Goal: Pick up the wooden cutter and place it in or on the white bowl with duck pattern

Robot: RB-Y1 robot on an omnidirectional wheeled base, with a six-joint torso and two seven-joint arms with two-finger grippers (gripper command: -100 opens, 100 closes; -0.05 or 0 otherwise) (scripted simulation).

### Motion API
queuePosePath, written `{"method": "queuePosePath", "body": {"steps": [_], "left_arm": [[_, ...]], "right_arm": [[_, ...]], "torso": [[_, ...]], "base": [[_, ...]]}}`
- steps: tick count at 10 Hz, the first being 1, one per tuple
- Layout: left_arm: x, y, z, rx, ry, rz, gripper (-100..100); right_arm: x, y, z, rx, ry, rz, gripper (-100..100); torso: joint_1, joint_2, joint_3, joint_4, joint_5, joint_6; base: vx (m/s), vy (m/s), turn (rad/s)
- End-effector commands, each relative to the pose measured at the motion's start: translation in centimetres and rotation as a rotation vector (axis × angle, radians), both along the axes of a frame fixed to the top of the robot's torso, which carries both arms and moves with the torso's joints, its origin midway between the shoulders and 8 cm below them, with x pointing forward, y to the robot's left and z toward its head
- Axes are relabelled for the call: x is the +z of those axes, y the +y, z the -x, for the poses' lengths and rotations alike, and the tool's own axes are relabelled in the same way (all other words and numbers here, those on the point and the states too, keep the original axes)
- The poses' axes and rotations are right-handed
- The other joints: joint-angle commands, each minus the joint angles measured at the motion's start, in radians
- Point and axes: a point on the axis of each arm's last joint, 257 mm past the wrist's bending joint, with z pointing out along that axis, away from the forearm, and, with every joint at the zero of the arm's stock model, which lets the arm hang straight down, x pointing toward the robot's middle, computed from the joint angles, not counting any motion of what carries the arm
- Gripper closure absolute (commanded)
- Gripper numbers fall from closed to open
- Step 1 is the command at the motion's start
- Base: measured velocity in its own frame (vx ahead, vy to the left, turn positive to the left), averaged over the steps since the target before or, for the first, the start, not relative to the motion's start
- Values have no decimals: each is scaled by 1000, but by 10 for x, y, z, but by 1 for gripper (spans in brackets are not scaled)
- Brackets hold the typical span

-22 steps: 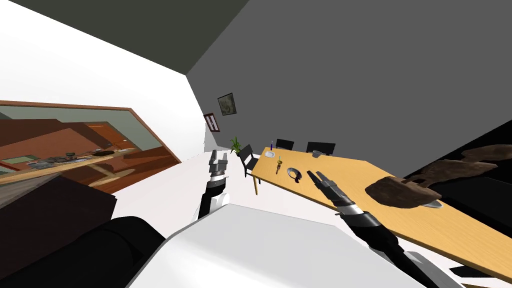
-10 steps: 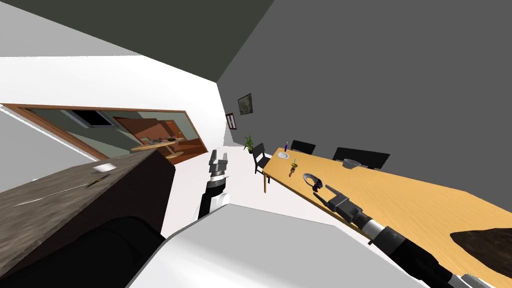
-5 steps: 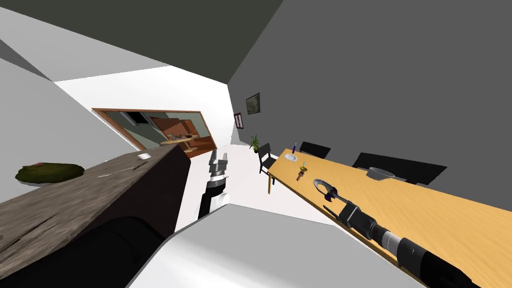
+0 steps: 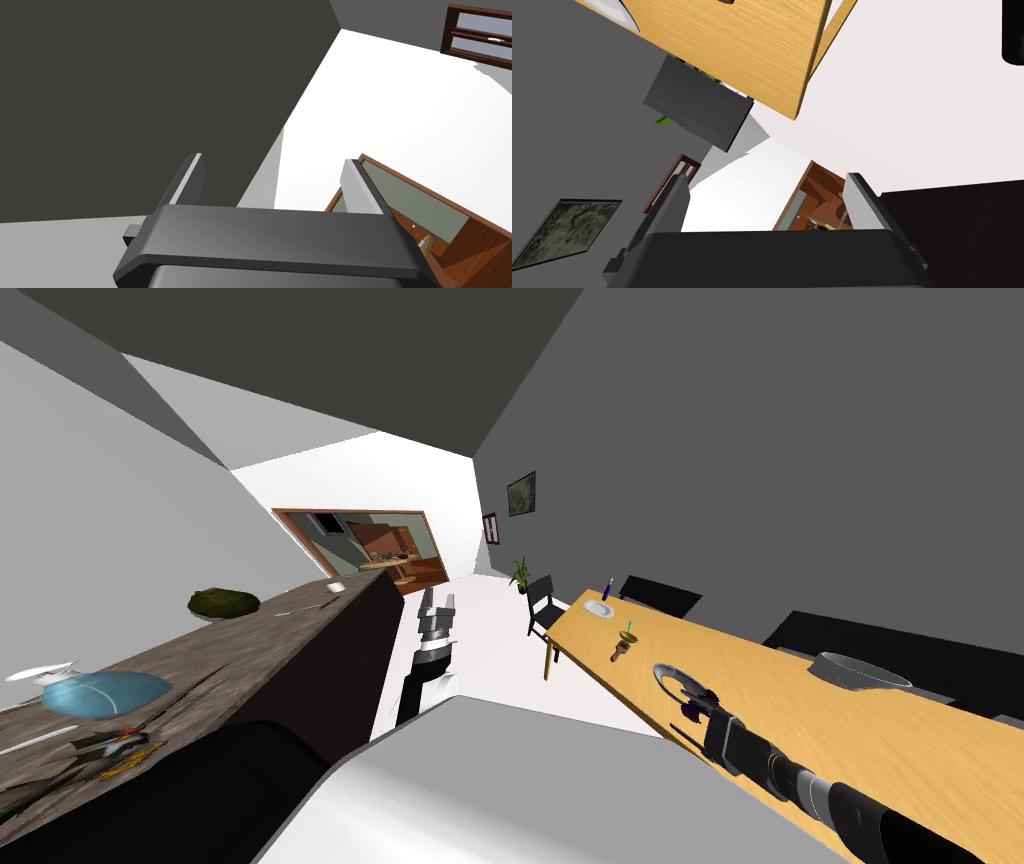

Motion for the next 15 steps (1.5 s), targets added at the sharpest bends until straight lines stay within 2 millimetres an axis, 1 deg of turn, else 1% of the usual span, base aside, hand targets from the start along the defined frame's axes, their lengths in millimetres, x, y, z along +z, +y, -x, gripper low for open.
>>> {"method": "queuePosePath", "body": {"steps": [1, 2, 3, 5, 6, 7, 8, 9, 10, 11, 12, 13, 14, 15], "left_arm": [[0, 0, 0, 0, 0, 0, 0], [0, 0, 0, 0, 0, 0, 0], [0, 0, 0, 0, 0, 0, 0], [0, 0, 0, 0, 0, 0, 0], [0, 0, 0, 0, 0, 0, 0], [0, 0, 0, 0, 0, 0, 0], [0, 0, 0, 0, 0, 0, 0], [0, 0, 0, 0, 0, 0, 0], [0, 0, 0, 0, 0, 0, 0], [0, 0, 0, 0, 0, 0, 0], [0, 0, 0, 0, 0, 0, 0], [0, 0, 0, 0, 0, 0, 0], [0, 0, 0, 0, 0, 0, 0], [0, 0, 0, 0, 0, 0, 0]], "right_arm": [[-16, -20, 18, 41, 47, 99, -100], [-19, -26, 22, 35, 54, 112, -100], [-19, -26, 22, 35, 54, 112, -100], [-41, -63, 50, 97, 138, 272, -100], [-43, -69, 53, 97, 145, 290, -100], [-43, -70, 54, 96, 146, 290, -100], [-51, -85, 66, 135, 182, 365, -100], [-53, -92, 70, 124, 192, 372, -100], [-61, -109, 84, 159, 230, 442, -100], [-69, -132, 104, 180, 282, 515, -100], [-74, -143, 115, 217, 312, 570, -100], [-75, -152, 122, 203, 329, 579, -100], [-81, -164, 136, 234, 365, 630, -100], [-81, -168, 139, 228, 373, 634, -100]], "torso": [[0, 0, 0, 0, 0, 0], [0, -1, 0, 0, 0, -1], [0, 0, 0, 0, 0, 0], [0, 0, 0, 0, 0, -1], [-1, -3, -2, -1, 0, -1], [-1, -3, -2, -1, 0, 0], [0, 0, 0, 0, 0, 1], [0, -1, 0, 0, 0, -1], [-1, -1, 0, 0, 0, 0], [-1, -2, -1, 0, 0, -1], [-2, -5, -3, -1, 0, -1], [-4, -6, -4, -1, -1, -1], [-3, -4, -3, -1, -1, 0], [-3, -4, -2, -1, -1, -1]], "base": [[42, 9, 296], [40, 0, 170], [22, -3, -7], [62, -4, 368], [69, -25, 215], [27, -10, 5], [37, -3, 271], [45, -18, 184], [68, -17, 297], [106, -42, 412], [124, -68, 421], [83, -52, 200], [74, -48, 356], [54, -47, 130]]}}
